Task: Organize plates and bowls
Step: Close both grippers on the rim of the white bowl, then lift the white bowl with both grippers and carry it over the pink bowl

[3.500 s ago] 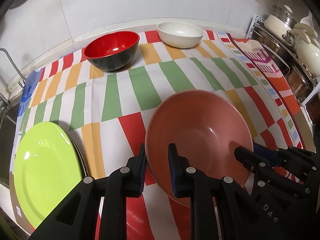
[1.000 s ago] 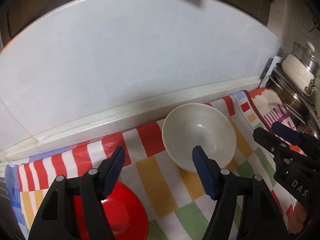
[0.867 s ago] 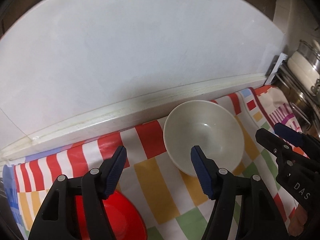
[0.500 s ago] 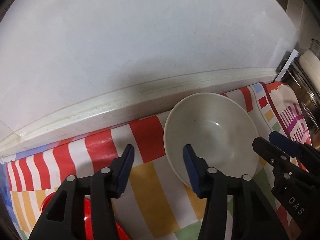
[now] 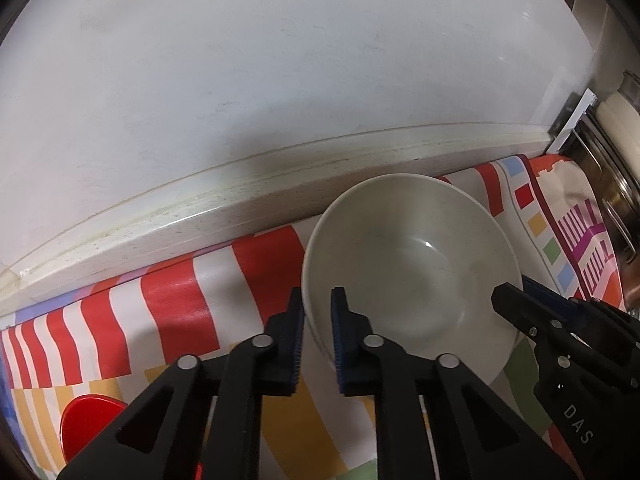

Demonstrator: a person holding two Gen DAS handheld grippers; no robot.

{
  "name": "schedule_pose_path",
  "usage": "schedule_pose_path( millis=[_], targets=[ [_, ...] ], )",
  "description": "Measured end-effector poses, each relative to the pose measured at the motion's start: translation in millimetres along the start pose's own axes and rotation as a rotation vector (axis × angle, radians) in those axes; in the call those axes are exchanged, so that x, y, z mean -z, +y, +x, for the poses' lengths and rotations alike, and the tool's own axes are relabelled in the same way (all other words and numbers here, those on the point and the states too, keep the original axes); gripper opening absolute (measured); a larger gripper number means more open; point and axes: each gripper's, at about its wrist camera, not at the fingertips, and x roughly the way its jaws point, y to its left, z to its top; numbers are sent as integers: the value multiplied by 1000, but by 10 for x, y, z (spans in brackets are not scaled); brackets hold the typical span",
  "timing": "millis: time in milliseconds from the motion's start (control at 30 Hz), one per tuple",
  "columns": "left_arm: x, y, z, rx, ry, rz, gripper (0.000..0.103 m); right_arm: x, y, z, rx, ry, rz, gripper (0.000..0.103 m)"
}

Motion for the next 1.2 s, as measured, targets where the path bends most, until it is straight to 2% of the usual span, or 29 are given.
schedule_pose_path(
  millis=[233,467,867,1200],
  targets=[
    [1,17,-22,9,9,-14,12,7,46,-34,16,6,-8,15],
    [55,38,-228,17,-10,-10,12,-8,67,-199,22,-8,-12,15],
    [277,48,-881,47,-74,-19,13,149,207,-801,38,-86,-45,15],
    [653,-96,-1510,48,-120,-30,13,449,380,-1378,50,-150,-71,15]
  ],
)
